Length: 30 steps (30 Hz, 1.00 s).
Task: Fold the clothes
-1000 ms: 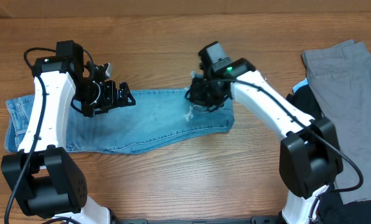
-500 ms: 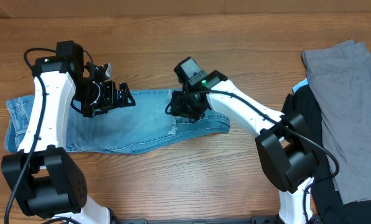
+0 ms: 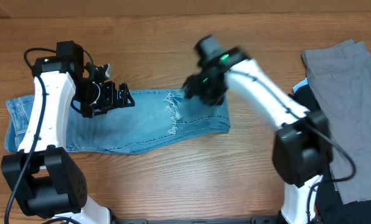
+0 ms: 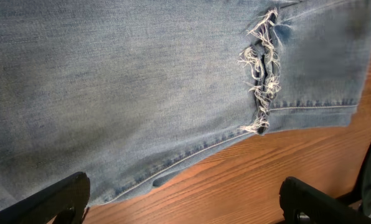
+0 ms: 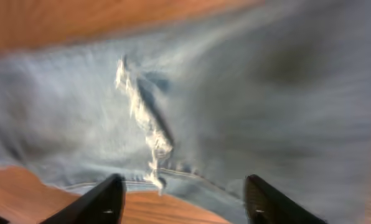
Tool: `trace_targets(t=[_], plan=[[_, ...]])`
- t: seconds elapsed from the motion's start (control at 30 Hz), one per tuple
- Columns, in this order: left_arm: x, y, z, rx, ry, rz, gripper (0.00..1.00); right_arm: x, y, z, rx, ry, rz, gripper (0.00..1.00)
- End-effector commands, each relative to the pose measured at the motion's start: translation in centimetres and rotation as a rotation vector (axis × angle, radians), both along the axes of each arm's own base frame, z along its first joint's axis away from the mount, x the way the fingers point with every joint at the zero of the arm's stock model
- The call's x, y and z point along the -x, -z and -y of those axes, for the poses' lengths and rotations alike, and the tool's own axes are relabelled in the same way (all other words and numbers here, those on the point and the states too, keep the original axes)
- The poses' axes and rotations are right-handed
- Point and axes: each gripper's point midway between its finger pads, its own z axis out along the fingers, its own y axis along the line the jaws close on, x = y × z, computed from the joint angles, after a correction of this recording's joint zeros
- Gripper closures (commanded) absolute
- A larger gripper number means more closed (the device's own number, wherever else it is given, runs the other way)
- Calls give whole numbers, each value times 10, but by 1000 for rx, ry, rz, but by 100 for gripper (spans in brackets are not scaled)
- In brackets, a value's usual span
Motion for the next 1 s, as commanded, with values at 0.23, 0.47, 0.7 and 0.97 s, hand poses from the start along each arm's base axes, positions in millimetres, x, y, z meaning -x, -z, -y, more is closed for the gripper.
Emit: trace_targets(t=[0.23, 0.47, 0.7, 0.97], plan=[[-4, -4, -1, 3, -12, 11, 0, 23, 23, 45, -54, -92, -88, 96], [-3, -4, -1, 4, -12, 10, 0, 76, 87, 39, -145, -72, -241, 96], [-3, -4, -1, 3, -11, 9, 0, 63, 88, 61, -36, 5, -203, 96], [-3, -4, -1, 3, -11, 10, 0, 18, -1, 92, 144, 47, 44, 30]])
